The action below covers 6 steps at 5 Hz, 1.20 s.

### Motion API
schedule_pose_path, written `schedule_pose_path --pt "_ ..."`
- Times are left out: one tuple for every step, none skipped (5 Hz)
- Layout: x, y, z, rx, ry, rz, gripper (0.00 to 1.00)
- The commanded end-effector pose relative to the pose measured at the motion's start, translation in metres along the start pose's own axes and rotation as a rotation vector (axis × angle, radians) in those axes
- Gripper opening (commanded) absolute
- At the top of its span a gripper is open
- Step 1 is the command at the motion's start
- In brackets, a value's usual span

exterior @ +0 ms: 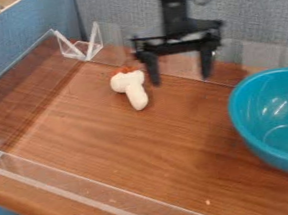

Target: Put the mushroom in the blue bowl

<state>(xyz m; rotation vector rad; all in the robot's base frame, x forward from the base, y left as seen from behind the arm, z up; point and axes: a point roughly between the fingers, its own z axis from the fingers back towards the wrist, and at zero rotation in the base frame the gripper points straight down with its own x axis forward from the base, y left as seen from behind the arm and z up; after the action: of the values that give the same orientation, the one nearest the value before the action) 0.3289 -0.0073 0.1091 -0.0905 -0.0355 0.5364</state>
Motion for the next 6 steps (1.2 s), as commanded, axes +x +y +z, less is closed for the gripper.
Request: schedule_pose_path --pt "0.021 0.02 0.013 -0.038 -0.078 0.108 1.0" --pt "0.031 0.032 -0.003 -0.028 -0.08 0.176 1.0" --pt "0.037 0.035 -0.016 -0.013 -0.08 0.214 1.0" --pt "0.045 0.035 -0.028 -0.004 -0.08 0.238 1.0" --pt "0.053 0.035 -0.036 -0.003 -0.086 0.266 1.0" --pt "0.058 0.035 -0.038 -0.004 -0.096 0.28 1.0"
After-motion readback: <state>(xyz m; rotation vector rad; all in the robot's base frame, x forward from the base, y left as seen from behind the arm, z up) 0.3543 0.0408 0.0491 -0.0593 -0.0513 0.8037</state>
